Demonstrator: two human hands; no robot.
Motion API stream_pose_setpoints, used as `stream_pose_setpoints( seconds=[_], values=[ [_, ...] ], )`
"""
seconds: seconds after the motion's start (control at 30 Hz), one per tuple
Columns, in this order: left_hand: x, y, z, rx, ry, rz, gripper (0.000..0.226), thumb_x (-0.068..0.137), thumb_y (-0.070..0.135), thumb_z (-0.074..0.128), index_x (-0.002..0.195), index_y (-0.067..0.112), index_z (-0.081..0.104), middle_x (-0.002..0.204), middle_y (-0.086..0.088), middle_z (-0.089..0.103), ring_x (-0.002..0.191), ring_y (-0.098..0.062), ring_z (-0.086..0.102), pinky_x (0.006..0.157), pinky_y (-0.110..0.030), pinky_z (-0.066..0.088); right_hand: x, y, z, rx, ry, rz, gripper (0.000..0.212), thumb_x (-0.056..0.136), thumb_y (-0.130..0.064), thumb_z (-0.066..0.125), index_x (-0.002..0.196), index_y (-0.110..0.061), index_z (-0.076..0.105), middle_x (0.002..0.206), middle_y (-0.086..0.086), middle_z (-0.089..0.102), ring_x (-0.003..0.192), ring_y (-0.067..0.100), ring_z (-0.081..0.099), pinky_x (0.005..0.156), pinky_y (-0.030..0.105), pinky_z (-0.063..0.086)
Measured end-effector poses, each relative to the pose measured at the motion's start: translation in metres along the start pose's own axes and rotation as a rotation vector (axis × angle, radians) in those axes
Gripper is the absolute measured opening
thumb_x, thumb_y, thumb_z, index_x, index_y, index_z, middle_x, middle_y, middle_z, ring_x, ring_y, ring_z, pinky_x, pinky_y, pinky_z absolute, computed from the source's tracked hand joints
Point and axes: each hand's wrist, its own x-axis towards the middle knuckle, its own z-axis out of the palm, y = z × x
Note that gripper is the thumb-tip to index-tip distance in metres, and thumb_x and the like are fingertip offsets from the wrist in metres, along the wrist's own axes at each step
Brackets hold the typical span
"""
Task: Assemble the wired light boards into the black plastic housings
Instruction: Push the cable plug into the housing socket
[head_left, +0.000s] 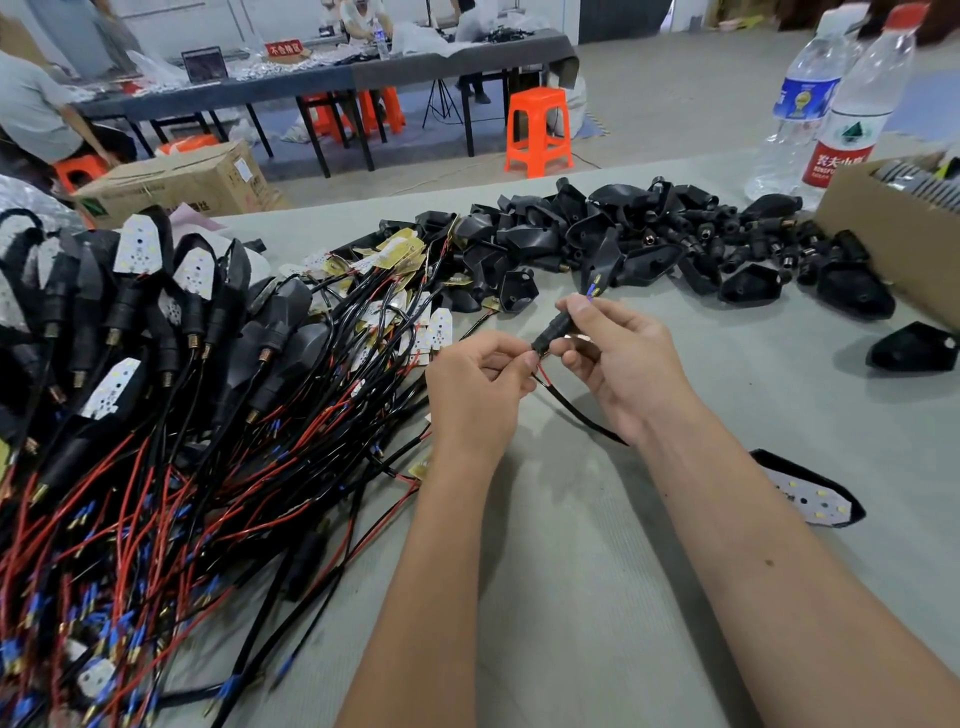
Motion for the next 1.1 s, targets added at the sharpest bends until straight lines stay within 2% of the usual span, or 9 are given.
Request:
stream_pose_setpoints(
  seconds=[0.1,0.17,0.27,0.47,0.63,0.77,0.87,0.97,1.1],
  values=[
    [-0.001,0.003,0.002,-0.131,0.014,-0.055,0.014,0.092,0.002,0.072,0.083,0.013,0.075,0.070,-0.005,0.076,0.063,-0.014,0.072,0.063,-0.022,0.057,0.001,-0.001,0.000,0.034,0.018,-0.027,0.015,0.100,-0.013,0.067,0.089,-0.006,0.075,0.077,0.004,0.071,0.059,0.012,0.065,0.055,0.018,0.052],
    [-0.001,0.004,0.003,-0.188,-0.010,-0.121,0.003,0.092,0.004,0.073,0.091,0.005,0.075,0.075,-0.008,0.077,0.065,-0.018,0.073,0.065,-0.024,0.059,0.003,0.000,0.000,0.081,0.043,-0.047,0.015,0.101,-0.012,0.064,0.094,-0.004,0.073,0.083,0.004,0.071,0.060,0.012,0.065,0.056,0.017,0.052],
    [-0.003,0.004,0.007,-0.223,-0.069,-0.203,0.004,0.093,0.002,0.071,0.092,0.004,0.073,0.076,-0.009,0.078,0.065,-0.019,0.074,0.063,-0.025,0.060,0.005,0.000,-0.002,0.125,0.063,-0.062,0.015,0.103,-0.012,0.061,0.103,-0.001,0.071,0.094,0.007,0.069,0.062,0.012,0.065,0.057,0.017,0.052],
    [-0.005,0.009,0.009,-0.178,-0.116,-0.188,0.018,0.095,0.000,0.067,0.085,0.012,0.074,0.070,-0.005,0.074,0.057,-0.011,0.065,0.060,-0.021,0.057,0.007,-0.005,-0.008,-0.007,-0.009,-0.041,0.023,0.105,-0.017,0.058,0.100,-0.002,0.075,0.072,0.003,0.066,0.057,0.011,0.056,0.049,0.019,0.044],
    [-0.006,0.013,0.010,-0.139,-0.153,-0.184,0.015,0.095,-0.004,0.065,0.089,0.007,0.073,0.070,-0.007,0.071,0.057,-0.009,0.060,0.059,-0.020,0.055,0.007,-0.009,-0.011,-0.173,-0.046,-0.030,0.027,0.105,-0.021,0.056,0.094,-0.016,0.081,0.087,0.006,0.067,0.056,0.011,0.050,0.046,0.021,0.038],
    [-0.006,0.010,0.009,-0.154,-0.136,-0.216,0.015,0.095,-0.003,0.064,0.086,0.008,0.068,0.074,-0.008,0.071,0.057,-0.009,0.061,0.067,-0.022,0.059,0.005,-0.010,-0.010,-0.211,-0.058,-0.025,0.027,0.103,-0.019,0.059,0.087,-0.017,0.081,0.076,-0.003,0.068,0.056,0.011,0.049,0.045,0.021,0.037],
    [-0.008,0.010,0.008,-0.188,-0.193,-0.244,0.012,0.094,0.005,0.071,0.101,0.013,0.067,0.089,-0.007,0.073,0.073,-0.013,0.068,0.077,-0.029,0.061,0.004,-0.009,-0.009,-0.224,-0.037,-0.024,0.025,0.100,-0.014,0.060,0.084,-0.014,0.080,0.076,0.003,0.069,0.057,0.014,0.052,0.045,0.022,0.040],
    [-0.009,0.012,0.011,-0.195,-0.200,-0.213,0.014,0.096,0.011,0.070,0.104,0.022,0.070,0.095,-0.005,0.077,0.073,-0.013,0.070,0.070,-0.027,0.062,0.005,-0.007,-0.008,-0.260,-0.045,-0.034,0.026,0.101,-0.020,0.061,0.085,-0.012,0.080,0.077,0.011,0.068,0.058,0.015,0.054,0.045,0.023,0.042],
    [-0.008,0.014,0.008,-0.175,-0.181,-0.232,0.005,0.092,0.008,0.074,0.096,0.012,0.072,0.095,-0.015,0.078,0.073,-0.012,0.069,0.065,-0.020,0.058,0.007,-0.007,-0.008,-0.310,-0.025,-0.100,0.026,0.101,-0.028,0.064,0.088,-0.016,0.082,0.081,0.005,0.068,0.060,0.012,0.051,0.046,0.022,0.038]
  ],
)
